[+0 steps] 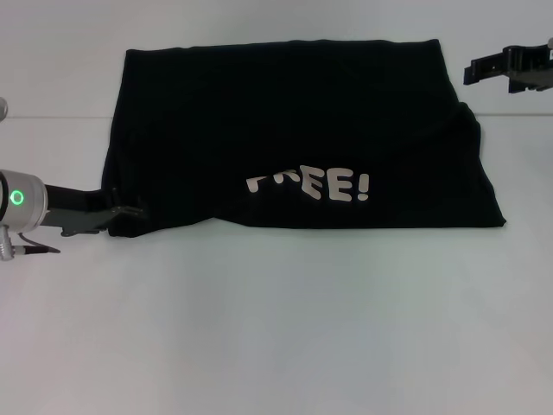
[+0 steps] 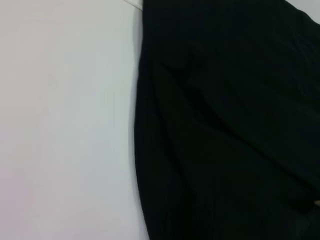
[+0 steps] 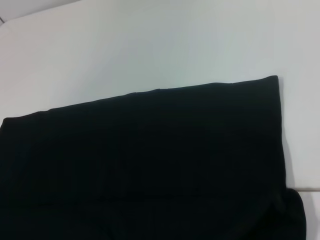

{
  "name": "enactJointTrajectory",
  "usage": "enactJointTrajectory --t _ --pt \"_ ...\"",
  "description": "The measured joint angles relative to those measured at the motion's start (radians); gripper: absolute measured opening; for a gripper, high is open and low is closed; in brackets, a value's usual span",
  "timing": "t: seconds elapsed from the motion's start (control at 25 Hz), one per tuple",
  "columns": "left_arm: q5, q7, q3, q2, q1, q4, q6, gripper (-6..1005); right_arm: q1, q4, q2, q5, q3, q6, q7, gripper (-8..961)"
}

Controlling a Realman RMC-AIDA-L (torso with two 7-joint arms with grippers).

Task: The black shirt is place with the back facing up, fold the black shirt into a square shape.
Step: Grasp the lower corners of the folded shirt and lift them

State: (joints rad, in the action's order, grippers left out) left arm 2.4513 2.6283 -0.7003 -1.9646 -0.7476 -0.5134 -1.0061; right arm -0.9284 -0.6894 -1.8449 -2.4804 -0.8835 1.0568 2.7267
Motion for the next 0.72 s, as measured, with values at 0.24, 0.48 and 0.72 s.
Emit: enactJointTrajectory --t 0.24,0.48,0.72 --pt "0.003 -0.001 -0.008 0.000 -0.002 -0.003 0.025 509 0.006 0.001 0.002 0.002 0.002 0.000 -0.001 828" --pt "0.014 -0.003 -0.007 0.001 0.001 -0.003 0.031 399 0.009 0.001 0.004 0.000 0.002 0.000 -0.001 825" --pt "0.031 -0.003 -0.007 0.000 -0.001 -0.002 0.030 193 0.010 -0.001 0.004 0.000 0.001 0.001 -0.001 821"
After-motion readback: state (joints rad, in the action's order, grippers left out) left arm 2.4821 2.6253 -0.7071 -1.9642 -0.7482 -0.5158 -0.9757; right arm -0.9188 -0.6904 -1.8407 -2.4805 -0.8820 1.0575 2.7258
